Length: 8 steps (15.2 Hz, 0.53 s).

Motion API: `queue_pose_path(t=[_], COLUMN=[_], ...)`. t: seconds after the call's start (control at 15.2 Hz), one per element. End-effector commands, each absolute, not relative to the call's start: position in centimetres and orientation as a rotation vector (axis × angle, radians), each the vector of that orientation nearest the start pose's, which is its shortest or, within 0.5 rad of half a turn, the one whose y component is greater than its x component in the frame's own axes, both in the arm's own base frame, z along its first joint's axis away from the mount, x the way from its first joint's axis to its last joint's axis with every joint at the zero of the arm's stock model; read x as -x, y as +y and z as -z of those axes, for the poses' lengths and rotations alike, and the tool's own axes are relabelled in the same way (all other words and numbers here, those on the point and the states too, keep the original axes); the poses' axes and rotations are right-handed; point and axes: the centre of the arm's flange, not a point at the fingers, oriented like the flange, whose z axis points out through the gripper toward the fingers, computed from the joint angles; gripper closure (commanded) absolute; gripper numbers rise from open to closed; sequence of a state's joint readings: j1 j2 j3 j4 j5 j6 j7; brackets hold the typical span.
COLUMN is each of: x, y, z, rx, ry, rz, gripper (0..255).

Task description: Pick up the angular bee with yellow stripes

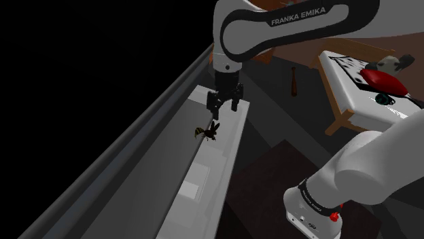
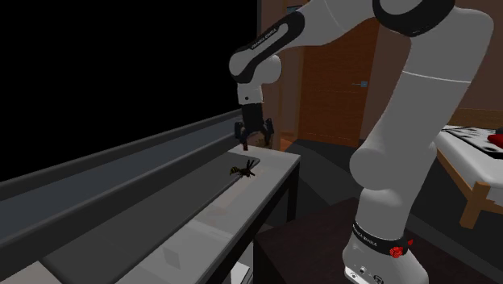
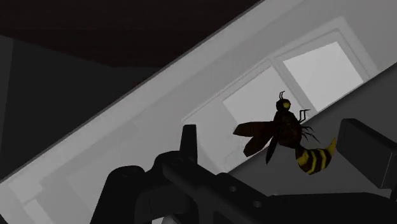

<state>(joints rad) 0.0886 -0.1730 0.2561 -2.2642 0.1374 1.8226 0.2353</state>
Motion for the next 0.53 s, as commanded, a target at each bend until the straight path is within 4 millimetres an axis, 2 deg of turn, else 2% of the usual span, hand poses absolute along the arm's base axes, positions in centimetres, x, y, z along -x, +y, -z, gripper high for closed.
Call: queue_pose_path(t=[0.0,0.2,0.46], x=[-43.6,-45.1,-45.3], y=[18.6,21.4,21.8], z=[-39.2,-36.3,-34.3], rx=[3.103,3.100,3.099], ry=[-0.096,-0.130,-0.135], rz=[-0.474,-0.517,-0.524], gripper=[0,0,0])
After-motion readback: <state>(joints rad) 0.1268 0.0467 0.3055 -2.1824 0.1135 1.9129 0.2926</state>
